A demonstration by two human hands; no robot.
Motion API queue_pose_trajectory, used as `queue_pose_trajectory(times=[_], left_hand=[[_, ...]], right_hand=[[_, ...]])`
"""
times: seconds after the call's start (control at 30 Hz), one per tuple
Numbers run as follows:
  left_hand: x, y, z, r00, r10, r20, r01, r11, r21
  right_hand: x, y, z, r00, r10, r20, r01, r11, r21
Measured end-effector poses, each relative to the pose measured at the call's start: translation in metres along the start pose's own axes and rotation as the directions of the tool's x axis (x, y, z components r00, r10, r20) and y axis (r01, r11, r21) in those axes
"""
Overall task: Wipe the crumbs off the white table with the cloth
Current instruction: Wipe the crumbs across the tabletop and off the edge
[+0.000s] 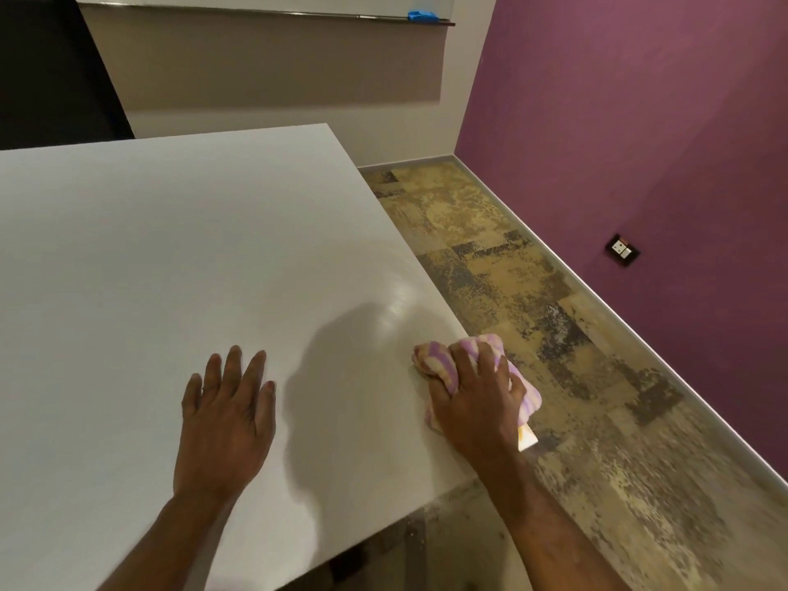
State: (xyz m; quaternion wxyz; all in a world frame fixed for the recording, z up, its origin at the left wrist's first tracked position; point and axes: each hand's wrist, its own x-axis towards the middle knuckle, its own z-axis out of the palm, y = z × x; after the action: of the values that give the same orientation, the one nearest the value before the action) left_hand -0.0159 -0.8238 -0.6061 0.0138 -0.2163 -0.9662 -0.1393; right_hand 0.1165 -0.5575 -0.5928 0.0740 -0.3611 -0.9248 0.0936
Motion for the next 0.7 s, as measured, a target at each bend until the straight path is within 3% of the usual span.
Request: queue_pose_trajectory(times=[0.4, 0.7], left_hand=[[-0.054, 0.007, -0.007, 0.999, -0.041, 0.013, 0.041, 0.999, -0.004], [-0.072, 0.011, -0.004, 0.999, -0.047, 0.019, 0.047, 0.999, 0.022]], right_hand=[[-0.076, -0.013, 0.003, 0.989, -0.14, 0.04, 0.139, 0.99, 0.022], [-0.108, -0.078, 0.016, 0.909, -0.404, 0.101, 0.385, 0.908, 0.162]])
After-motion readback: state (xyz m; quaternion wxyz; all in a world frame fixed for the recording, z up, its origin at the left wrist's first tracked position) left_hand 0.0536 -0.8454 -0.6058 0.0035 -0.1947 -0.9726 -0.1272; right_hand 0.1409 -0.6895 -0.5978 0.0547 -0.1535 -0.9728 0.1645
